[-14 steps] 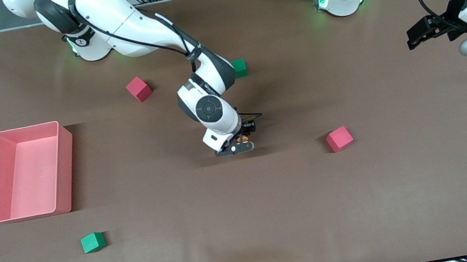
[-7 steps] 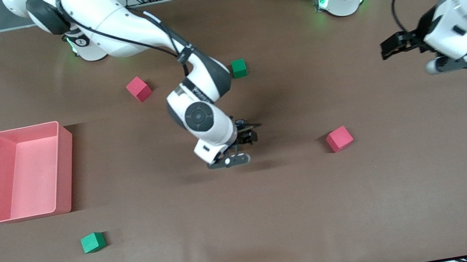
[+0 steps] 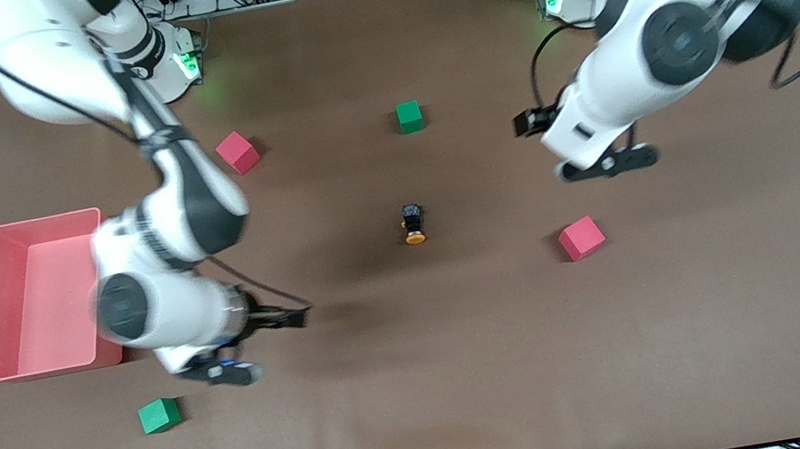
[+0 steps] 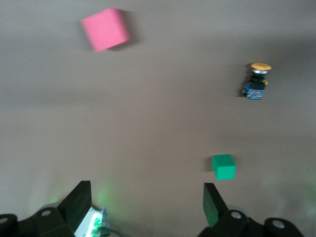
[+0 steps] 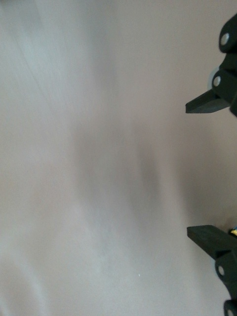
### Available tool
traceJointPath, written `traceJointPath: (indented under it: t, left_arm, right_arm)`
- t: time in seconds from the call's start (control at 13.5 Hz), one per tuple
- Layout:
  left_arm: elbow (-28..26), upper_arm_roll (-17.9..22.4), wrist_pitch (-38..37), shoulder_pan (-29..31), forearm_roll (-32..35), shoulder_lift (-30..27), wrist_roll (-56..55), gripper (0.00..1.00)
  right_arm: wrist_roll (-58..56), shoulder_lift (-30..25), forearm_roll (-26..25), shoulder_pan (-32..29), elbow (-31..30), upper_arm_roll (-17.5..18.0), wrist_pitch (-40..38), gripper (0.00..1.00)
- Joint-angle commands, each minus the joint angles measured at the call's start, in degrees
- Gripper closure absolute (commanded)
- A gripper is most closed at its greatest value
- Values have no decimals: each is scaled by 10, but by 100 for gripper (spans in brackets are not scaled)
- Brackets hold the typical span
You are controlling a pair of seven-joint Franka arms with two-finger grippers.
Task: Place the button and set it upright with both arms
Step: 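Set the button down, open the right gripper while the left gripper approaches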
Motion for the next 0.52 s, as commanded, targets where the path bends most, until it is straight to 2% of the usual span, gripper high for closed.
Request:
traceJointPath:
  t: [0.0, 0.15, 0.22, 0.3, 0.44]
  left_arm:
    - [40, 3, 38, -36, -10, 65, -11, 0]
    - [47, 2, 82, -51, -13, 104, -10, 0]
    - [57, 0, 91, -63, -23, 127, -9, 0]
    - [70, 0, 95, -72, -28, 148, -10, 0]
    - [85, 0, 133, -97, -29, 182, -33, 0]
  right_arm:
    - [-29, -65, -51, -53, -15, 21, -51, 0]
    - [-156, -111, -57, -86, -16, 21, -72, 0]
    - [-211, -123, -44, -109, -15, 23, -96, 0]
    - [-247, -136, -12, -131, -13, 23, -134, 0]
    - [-272, -155, -6, -149, -12, 16, -150, 0]
